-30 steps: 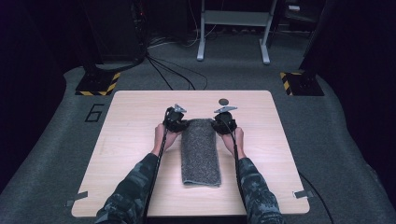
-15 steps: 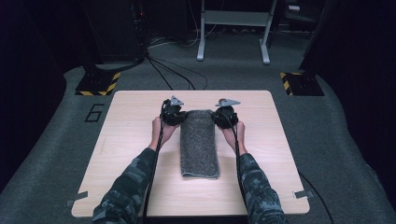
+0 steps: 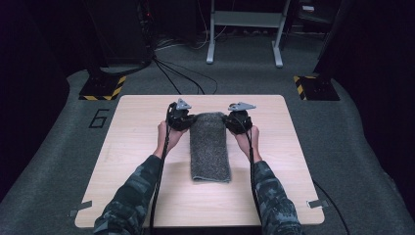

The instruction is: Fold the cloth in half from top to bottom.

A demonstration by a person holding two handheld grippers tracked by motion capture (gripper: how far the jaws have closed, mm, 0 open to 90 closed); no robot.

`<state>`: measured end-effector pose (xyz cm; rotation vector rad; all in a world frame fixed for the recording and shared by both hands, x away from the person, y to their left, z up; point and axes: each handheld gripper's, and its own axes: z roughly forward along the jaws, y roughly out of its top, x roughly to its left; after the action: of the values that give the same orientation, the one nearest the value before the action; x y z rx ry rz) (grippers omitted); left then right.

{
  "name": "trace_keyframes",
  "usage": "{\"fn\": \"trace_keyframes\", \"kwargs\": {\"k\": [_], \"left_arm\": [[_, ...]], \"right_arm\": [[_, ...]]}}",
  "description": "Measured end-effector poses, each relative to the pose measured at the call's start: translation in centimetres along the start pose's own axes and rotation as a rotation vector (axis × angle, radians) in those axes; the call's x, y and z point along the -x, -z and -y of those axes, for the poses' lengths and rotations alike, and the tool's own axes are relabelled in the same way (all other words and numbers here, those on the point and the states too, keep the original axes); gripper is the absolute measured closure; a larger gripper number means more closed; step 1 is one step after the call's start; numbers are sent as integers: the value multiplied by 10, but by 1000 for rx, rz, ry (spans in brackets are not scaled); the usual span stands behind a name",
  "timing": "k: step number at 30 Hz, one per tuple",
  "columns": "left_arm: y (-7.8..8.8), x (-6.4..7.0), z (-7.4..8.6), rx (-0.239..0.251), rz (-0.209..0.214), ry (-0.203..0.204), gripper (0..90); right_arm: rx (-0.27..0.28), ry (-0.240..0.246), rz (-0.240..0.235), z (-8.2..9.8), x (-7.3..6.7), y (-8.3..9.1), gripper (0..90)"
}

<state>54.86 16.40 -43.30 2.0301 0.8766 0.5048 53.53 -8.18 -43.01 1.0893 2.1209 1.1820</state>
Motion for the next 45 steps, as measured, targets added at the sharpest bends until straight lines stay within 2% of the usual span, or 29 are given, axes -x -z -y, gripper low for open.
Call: {"fn": "trace_keyframes", "kwargs": {"k": [9,14,17,24,27,30,32,33,35,40,45], "left_arm": [[11,15,16,10,47,-8,827],[16,24,25,-1,61,-24,826],[18,28,31,-9,85,-27,821],[21,42,47,-34,98,-65,820],[22,44,54,-31,117,-44,819],[23,46,59,-29,130,-48,819],[25,49,61,-24,135,-47,819],[26,51,62,-21,136,-43,819],[29,53,63,-29,149,-48,819],[35,58,69,-29,157,-58,816],[37,61,75,-51,180,-57,800]], "right_arm": [[21,2,-28,22,-10,18,857],[31,19,-42,32,-17,28,857],[36,44,-39,39,-23,35,856],[21,96,-47,55,-36,46,856],[17,128,-48,62,-42,49,854],[15,113,-43,69,-46,51,854],[12,124,-51,73,-47,52,854],[12,109,-49,75,-48,53,854],[13,127,-55,77,-48,55,854],[-2,125,-64,82,-53,61,851],[-19,133,-66,90,-56,63,848]]}}
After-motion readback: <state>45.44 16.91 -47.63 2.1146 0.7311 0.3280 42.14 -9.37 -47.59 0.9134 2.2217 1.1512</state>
